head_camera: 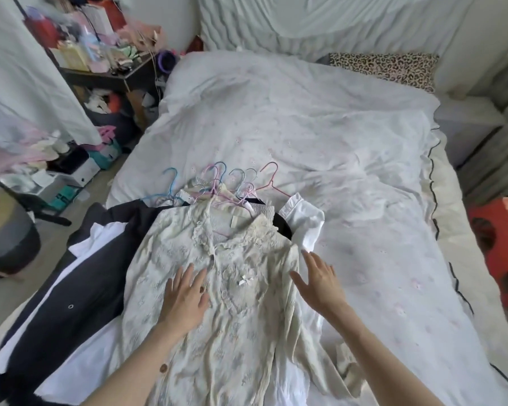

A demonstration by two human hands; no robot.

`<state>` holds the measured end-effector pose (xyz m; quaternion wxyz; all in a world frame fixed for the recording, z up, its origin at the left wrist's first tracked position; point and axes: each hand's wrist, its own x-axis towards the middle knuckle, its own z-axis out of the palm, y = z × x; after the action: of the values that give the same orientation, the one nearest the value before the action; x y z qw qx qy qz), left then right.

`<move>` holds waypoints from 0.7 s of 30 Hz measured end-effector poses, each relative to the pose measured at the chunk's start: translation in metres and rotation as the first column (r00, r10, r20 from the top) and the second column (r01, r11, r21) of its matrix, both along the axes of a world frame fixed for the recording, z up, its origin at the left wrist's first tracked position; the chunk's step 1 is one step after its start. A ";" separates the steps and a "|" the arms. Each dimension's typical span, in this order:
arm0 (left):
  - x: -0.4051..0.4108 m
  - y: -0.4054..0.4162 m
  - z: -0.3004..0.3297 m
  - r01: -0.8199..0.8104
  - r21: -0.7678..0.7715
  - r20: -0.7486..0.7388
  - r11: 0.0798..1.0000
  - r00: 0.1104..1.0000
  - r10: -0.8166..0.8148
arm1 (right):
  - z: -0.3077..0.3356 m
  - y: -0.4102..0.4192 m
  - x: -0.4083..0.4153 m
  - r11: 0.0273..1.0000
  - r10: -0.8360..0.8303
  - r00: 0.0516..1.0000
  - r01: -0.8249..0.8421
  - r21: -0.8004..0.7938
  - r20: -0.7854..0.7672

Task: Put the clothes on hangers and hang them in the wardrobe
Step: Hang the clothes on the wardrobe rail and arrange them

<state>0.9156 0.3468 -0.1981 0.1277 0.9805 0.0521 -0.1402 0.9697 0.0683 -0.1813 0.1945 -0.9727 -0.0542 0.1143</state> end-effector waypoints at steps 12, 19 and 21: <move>0.127 0.054 -0.104 0.107 0.015 -0.104 0.994 0.989 -0.105 | -0.083 0.078 0.169 0.996 -0.020 0.977 0.038 0.081 -0.211; 0.130 0.060 -0.143 0.118 0.044 -0.134 0.992 0.985 -0.111 | -0.130 0.121 0.192 0.992 -0.127 0.959 0.116 -0.057 -0.251; 0.131 0.063 -0.143 0.133 0.010 -0.149 0.991 0.980 -0.130 | -0.130 0.125 0.199 0.983 -0.169 0.956 0.146 -0.109 -0.239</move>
<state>1.0467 0.4099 -0.3409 0.1040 0.9699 -0.0022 -0.2204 1.1690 0.1931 -0.3109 0.1641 -0.9599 0.0534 0.2210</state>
